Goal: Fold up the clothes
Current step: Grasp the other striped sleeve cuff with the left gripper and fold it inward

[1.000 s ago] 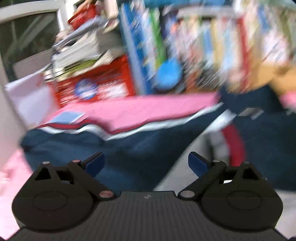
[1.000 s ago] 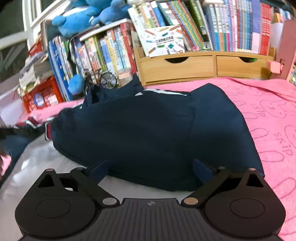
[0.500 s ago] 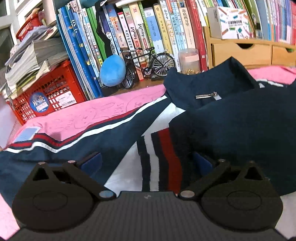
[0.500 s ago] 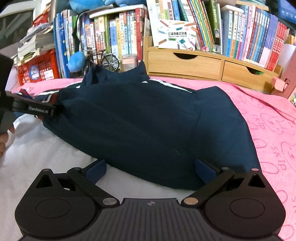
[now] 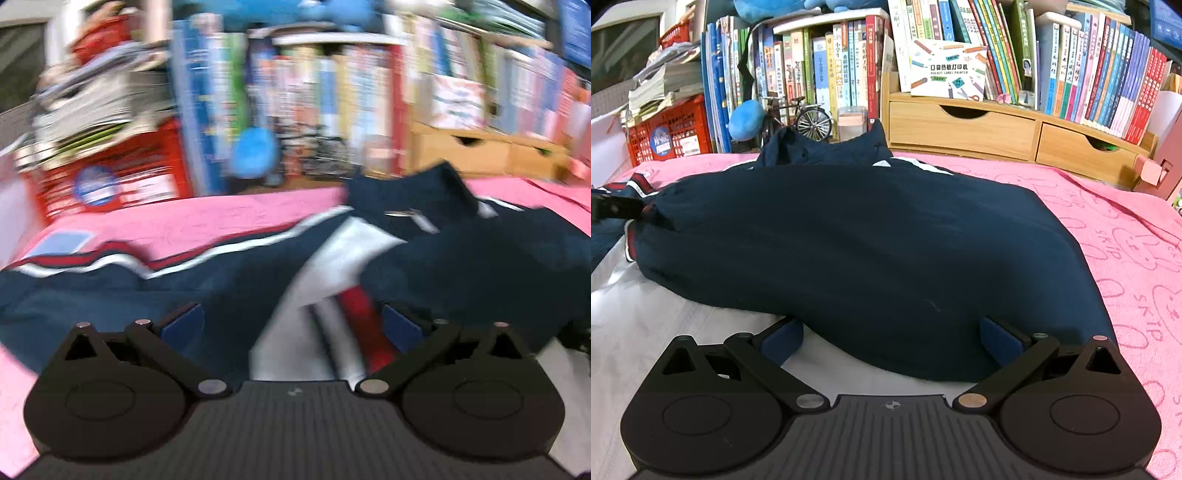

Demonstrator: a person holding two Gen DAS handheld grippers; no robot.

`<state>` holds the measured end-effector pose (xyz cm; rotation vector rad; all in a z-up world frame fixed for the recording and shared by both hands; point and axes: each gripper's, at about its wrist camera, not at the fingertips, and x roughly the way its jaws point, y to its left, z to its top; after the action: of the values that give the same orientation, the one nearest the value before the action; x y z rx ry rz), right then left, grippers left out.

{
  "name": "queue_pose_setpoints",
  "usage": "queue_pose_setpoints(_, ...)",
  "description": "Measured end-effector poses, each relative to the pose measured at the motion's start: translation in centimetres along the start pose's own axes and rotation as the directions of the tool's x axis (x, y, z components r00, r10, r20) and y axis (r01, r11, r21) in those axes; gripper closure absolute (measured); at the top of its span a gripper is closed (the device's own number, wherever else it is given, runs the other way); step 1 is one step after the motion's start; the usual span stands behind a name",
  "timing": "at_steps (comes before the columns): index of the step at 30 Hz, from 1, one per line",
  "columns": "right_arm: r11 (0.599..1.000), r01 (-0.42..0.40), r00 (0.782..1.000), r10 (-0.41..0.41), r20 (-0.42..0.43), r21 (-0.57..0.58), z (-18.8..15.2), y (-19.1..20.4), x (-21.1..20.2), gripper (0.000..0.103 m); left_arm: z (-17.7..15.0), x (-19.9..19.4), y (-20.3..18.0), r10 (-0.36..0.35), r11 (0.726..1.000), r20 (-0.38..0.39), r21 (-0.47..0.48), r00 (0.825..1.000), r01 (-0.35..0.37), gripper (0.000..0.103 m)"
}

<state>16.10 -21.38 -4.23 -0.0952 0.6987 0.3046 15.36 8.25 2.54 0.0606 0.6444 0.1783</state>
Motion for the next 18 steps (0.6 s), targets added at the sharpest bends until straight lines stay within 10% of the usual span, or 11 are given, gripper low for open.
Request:
queue_pose_setpoints(5,1.0,0.003,1.0,-0.003,0.0,0.0,0.0,0.1,-0.1,0.0,-1.3,-0.9,4.6,0.168,0.982,0.008,-0.084,0.986,-0.167,0.0)
queue_pose_setpoints(9,1.0,0.007,1.0,-0.007,0.0,0.001,0.0,0.2,-0.1,0.0,-2.6,-0.6,10.8,0.307,0.918,-0.043,-0.248,0.951,-0.308,0.0)
queue_pose_setpoints(18,1.0,0.016,1.0,-0.016,0.001,0.004,-0.1,0.4,0.0,0.0,-5.6,1.3,23.5,0.411,0.647,-0.204,-0.622,0.889,-0.442,0.004)
